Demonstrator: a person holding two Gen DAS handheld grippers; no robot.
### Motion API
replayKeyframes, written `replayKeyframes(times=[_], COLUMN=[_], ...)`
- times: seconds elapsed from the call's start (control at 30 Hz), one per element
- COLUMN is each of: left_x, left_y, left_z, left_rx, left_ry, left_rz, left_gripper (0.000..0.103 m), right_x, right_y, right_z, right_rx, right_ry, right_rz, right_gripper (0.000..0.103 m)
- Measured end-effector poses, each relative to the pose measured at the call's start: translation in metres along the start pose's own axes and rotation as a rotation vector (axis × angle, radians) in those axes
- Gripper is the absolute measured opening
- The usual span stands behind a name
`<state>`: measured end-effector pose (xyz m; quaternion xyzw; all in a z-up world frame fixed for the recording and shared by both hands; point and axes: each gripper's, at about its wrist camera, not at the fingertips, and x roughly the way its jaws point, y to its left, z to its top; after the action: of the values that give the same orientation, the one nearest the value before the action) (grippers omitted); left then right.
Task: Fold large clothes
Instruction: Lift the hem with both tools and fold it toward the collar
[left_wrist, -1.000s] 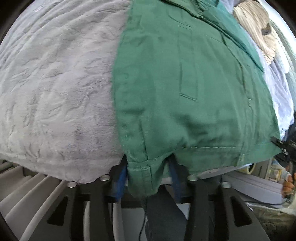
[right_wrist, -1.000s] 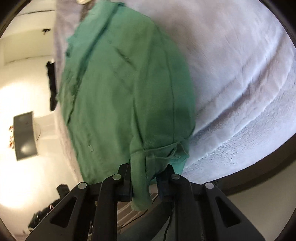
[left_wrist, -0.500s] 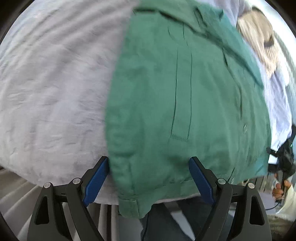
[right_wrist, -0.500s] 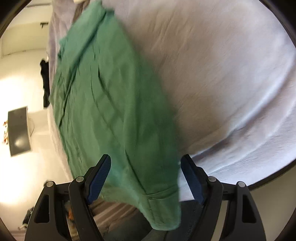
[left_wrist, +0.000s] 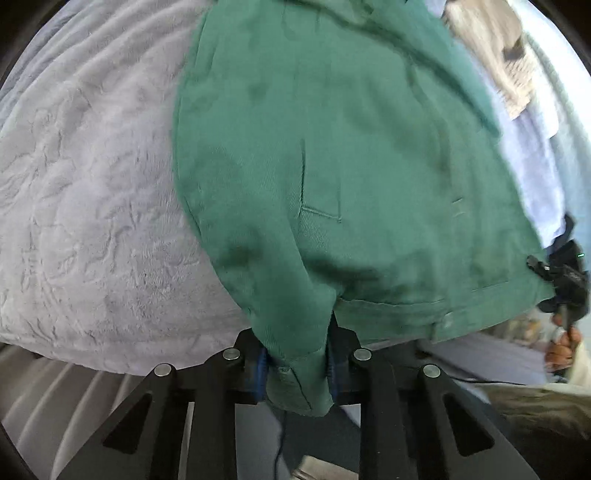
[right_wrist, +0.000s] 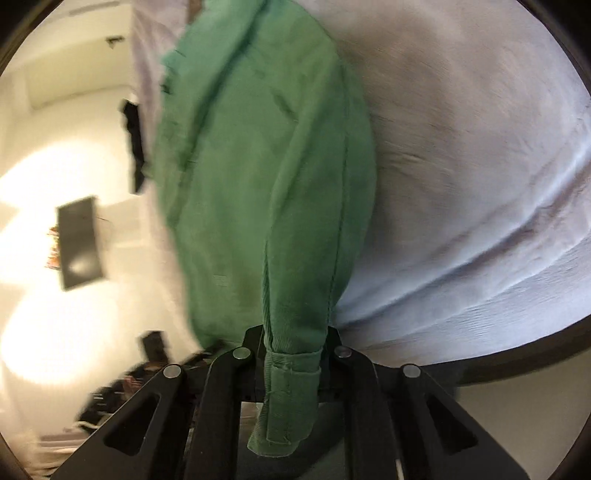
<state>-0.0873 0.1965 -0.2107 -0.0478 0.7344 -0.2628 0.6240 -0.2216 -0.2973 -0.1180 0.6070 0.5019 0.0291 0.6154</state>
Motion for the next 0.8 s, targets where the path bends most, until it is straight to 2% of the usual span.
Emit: replayKeyframes(times=[0.1,0.17,0.3,0.4,0.5,0.53,0.6,0.63,0.73,0.77,0.8], left_x=[-0.049,-0.079,-0.133,-0.160,-0.160,-0.147,-0.136,-0.118,-0.086,-0.075,-0.072], left_y=[0.005,0.001,-0.006,-0.013,-0.023,-0.024,-0.017,-0.029,-0.040,-0.045,-0.047], left_z=[0.010,0.025,0.069,0.109,0.159,0.179,0.207,0.222,0.251,0.259,0.264], left_rx=[-0.031,-0.057,-0.093,-0.090,-0.114,-0.131,-0.156,-0.168,-0.170,-0.170,-0.163], left_ry=[-0.077,-0.150,-0.297,-0.394,-0.457,-0.466,-0.467,-0.467,-0.427,-0.403,-0.387], left_rz=[-0.109,-0.154,-0.183,-0.137,-0.066,-0.032,0.011,0.027,0.069,0.082,0.109], left_gripper=[0.025,0.025,0.025,0.025,0.025,0.025,0.026,0.026,0.028,0.037,0.052], right_x=[-0.013,-0.020,-0.025,-0.018,-0.008,-0.002,0.018,0.027,0.049,0.057,0.056], right_y=[0.024,0.045,0.095,0.130,0.150,0.153,0.158,0.157,0.152,0.151,0.147], right_z=[0.009,0.023,0.068,0.116,0.169,0.187,0.221,0.238,0.271,0.281,0.283], right_rx=[-0.007,-0.030,-0.097,-0.136,-0.130,-0.117,-0.069,-0.045,-0.019,-0.008,0.002], right_ry=[-0.020,-0.031,-0.043,-0.053,-0.066,-0.073,-0.081,-0.086,-0.086,-0.082,-0.080], right_rz=[0.129,0.192,0.260,0.278,0.255,0.244,0.225,0.205,0.102,0.048,0.015], right_gripper=[0.014,0.014,0.014,0.014,0.014,0.014,0.014,0.017,0.018,0.019,0.022])
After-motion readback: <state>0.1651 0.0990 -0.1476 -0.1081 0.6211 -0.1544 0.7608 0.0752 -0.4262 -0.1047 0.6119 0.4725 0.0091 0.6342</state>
